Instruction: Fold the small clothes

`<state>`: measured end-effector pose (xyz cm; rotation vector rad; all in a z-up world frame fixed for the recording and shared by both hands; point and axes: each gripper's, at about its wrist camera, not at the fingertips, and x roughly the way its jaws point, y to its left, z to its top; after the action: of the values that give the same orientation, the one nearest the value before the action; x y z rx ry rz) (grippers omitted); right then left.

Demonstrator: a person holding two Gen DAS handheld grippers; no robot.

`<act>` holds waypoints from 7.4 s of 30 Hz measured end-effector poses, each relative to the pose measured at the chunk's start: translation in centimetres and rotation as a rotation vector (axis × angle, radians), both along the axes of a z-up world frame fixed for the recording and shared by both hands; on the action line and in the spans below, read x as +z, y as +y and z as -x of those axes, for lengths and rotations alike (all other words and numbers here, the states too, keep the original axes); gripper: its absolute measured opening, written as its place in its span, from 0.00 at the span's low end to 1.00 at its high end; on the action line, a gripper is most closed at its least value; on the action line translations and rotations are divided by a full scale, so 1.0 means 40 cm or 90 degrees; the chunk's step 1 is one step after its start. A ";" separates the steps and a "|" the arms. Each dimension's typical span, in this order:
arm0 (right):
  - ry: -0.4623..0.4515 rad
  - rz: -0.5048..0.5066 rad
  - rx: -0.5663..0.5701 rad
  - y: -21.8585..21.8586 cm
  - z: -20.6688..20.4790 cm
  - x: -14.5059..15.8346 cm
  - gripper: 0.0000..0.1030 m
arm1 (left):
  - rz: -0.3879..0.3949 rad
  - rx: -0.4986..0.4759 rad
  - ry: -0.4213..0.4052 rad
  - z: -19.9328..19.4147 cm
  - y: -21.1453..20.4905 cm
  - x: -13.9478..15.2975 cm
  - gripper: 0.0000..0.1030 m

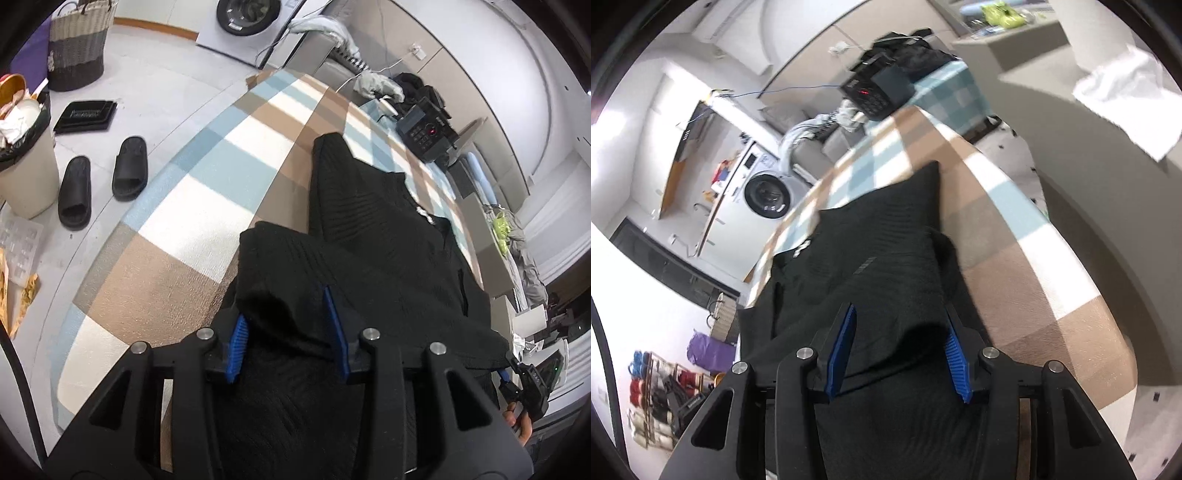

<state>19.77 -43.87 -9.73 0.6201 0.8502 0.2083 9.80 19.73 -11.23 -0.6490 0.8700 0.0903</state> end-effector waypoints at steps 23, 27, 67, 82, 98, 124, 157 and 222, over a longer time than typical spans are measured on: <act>-0.057 0.026 -0.053 0.010 -0.126 0.073 0.06 | -0.030 0.012 -0.101 -0.136 0.015 0.096 0.02; -0.116 0.025 -0.071 0.010 -0.206 0.172 0.06 | -0.042 0.008 -0.141 -0.229 0.015 0.173 0.02; -0.013 0.013 -0.145 0.003 -0.485 0.099 0.27 | -0.077 0.081 -0.032 -0.546 0.091 0.042 0.57; 0.012 0.163 0.003 0.038 -0.269 0.099 0.54 | -0.131 0.023 -0.001 -0.313 0.045 0.046 0.57; 0.053 0.227 0.039 0.039 -0.316 -0.020 0.21 | -0.154 -0.033 0.041 -0.105 -0.068 -0.016 0.57; 0.026 0.213 0.040 0.041 -0.139 0.026 0.44 | -0.135 -0.090 0.028 -0.039 -0.080 -0.009 0.46; 0.051 0.092 0.027 0.005 0.124 -0.029 0.57 | -0.126 -0.106 0.022 0.097 -0.123 0.000 0.65; -0.013 0.294 0.008 0.059 0.116 0.048 0.21 | -0.067 -0.058 0.008 0.197 -0.063 0.018 0.38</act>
<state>15.11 -41.53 -7.81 0.1803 0.8467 0.0257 1.91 17.23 -10.49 -0.5102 0.9000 0.0580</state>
